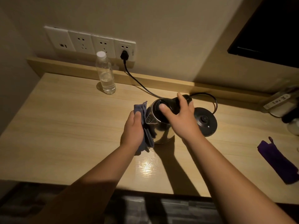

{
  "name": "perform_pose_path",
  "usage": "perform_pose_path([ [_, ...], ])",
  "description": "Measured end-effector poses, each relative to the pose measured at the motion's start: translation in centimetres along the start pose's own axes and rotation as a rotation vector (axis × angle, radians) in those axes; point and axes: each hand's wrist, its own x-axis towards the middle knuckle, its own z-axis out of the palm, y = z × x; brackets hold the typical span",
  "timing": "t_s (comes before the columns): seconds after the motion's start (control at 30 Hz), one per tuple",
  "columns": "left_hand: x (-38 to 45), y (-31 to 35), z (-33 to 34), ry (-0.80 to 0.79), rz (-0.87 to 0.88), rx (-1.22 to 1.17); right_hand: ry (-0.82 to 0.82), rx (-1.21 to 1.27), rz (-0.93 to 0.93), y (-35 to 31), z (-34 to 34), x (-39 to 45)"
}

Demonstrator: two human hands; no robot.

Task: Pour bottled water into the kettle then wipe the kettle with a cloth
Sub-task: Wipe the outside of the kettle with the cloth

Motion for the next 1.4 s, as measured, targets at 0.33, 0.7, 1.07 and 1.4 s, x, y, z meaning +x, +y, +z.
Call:
perform_pose_path([
  [0.33, -2.1, -1.0, -0.3, 0.053, -0.058, 0.017, -0.288, 0.016, -0.125, -0.2, -1.5, 2.3],
  [0.7, 0.6, 0.0, -0.4, 0.032, -0.034, 0.089, -0.014, -0.36, -0.136, -2.2, 1.8, 2.4],
  [1.07, 1.5, -2.1, -1.8, 0.096, -0.087, 0.03, -0.11, -0.499, -0.003, -4.5, 2.1, 5.2],
  [1.4, 1.5, -2.2, -1.5, 0.091, -0.081, 0.022, -0.188, -0.338, 0.219, -6.1, 1.1, 6.7],
])
